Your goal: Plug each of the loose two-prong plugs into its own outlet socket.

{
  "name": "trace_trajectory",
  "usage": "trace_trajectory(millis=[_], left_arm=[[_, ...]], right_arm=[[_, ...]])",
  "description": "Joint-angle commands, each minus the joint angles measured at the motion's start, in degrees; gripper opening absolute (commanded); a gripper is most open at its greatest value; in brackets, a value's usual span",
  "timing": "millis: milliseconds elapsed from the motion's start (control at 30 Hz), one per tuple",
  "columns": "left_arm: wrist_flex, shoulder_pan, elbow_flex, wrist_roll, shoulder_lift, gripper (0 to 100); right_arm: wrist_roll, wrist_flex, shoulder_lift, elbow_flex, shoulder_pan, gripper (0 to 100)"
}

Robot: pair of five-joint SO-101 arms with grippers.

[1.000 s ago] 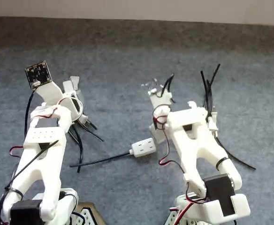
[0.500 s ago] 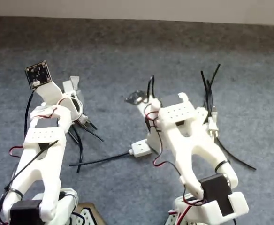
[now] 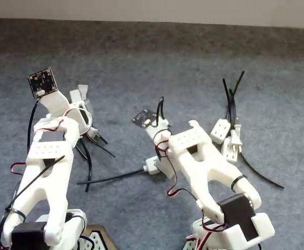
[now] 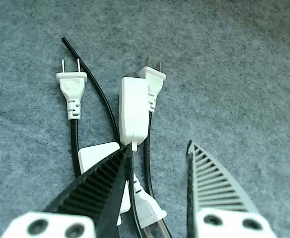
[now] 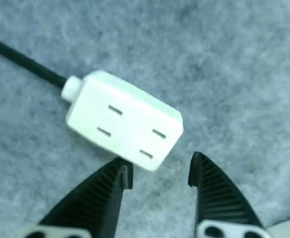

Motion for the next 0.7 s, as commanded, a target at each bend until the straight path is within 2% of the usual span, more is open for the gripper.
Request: trace_trajectory(millis=[0, 200, 333, 500, 667], left_arm=[[-1.2, -0.6, -0.3, 0.3, -1.8, 19], [-1.2, -0.6, -0.3, 0.2, -1.8, 19], [-1.2, -0.6, -0.3, 0.2, -1.8, 19], [-1.2, -0.6, -0.4, 0.2, -1.7, 19], [-1.2, -0.6, -0.4, 0.2, -1.7, 19]], right_arm=[[-2.9, -4.8, -0.6, -0.2, 0.0, 19.2], [-3.3, -12.8, -1.1, -0.3, 1.5, 19.2], [-3.3, -12.9, -1.2, -3.7, 1.7, 19.2], [-3.2, -7.5, -1.2, -10.1, 2.8, 19.2], [-3.1, 6.9, -1.2, -26.8, 12.2, 19.2]])
